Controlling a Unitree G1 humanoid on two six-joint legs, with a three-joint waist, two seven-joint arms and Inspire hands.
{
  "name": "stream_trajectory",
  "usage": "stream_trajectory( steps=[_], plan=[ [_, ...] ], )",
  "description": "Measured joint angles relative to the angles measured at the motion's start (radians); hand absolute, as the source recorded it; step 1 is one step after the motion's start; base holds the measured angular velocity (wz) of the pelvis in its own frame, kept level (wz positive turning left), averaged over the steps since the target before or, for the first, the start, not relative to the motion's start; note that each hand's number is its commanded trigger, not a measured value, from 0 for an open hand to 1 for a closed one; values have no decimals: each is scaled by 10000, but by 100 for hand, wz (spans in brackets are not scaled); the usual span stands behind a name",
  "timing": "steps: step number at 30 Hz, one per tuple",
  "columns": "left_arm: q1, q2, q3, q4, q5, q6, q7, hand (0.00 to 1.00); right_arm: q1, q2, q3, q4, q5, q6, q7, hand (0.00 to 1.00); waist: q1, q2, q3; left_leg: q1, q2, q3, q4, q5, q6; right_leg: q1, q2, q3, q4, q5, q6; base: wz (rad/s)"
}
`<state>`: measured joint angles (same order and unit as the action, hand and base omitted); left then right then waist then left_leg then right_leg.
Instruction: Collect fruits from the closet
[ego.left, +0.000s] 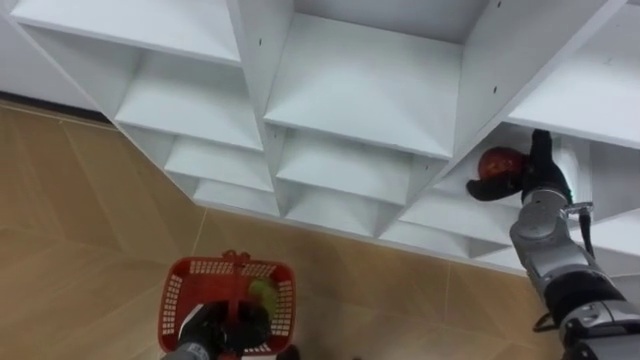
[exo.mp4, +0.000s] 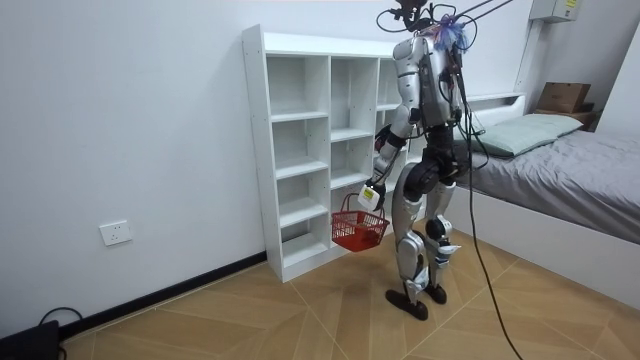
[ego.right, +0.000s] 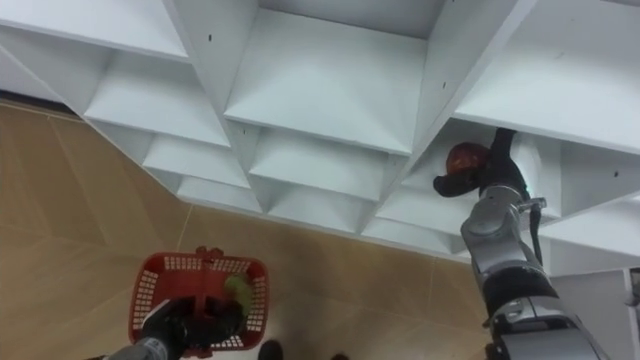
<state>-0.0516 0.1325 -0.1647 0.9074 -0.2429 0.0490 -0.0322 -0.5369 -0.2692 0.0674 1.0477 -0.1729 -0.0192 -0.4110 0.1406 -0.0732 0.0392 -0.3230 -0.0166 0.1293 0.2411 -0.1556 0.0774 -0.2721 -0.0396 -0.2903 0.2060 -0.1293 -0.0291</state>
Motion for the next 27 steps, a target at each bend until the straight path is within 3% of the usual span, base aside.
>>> stream_trajectory(
  steps=[14, 16, 17, 18, 27],
  plan=[
    [8, 49, -3, 140, -2, -123, -20, 100, -47, -244, -4, 1, -378, -24, 175, 2, 15, 56, 37, -151, -17, -88, 134, 2, 4, -50, -28, -188, 13, -1, 0, 2],
    [8, 48, -3, 140, -1, -126, -49, 100, -46, -244, -2, 18, -379, -24, 209, 58, 15, 64, 43, -162, -17, -92, 156, 2, 4, -48, -32, -208, 21, -1, -1, 0],
    [3, 46, -4, 141, -6, -126, -80, 100, -52, -244, -6, 72, -374, -24, 214, 95, 15, 73, 48, -159, -17, -97, 161, 2, 5, -50, -36, -215, 49, -1, -1, 0],
    [5, 44, -4, 142, -5, -126, -95, 100, -62, -244, -12, 100, -373, -24, 214, 100, 15, 77, 52, -157, -16, -96, 161, 3, 7, -57, -39, -215, 65, -1, -1, 0],
    [35, 48, -28, 151, -2, -126, -203, 100, -302, -394, -14, 467, -406, -16, 166, 100, 21, 97, 65, -175, -13, -140, 158, 13, 23, -96, -59, -343, 157, -1, 0, 0]
  ],
)
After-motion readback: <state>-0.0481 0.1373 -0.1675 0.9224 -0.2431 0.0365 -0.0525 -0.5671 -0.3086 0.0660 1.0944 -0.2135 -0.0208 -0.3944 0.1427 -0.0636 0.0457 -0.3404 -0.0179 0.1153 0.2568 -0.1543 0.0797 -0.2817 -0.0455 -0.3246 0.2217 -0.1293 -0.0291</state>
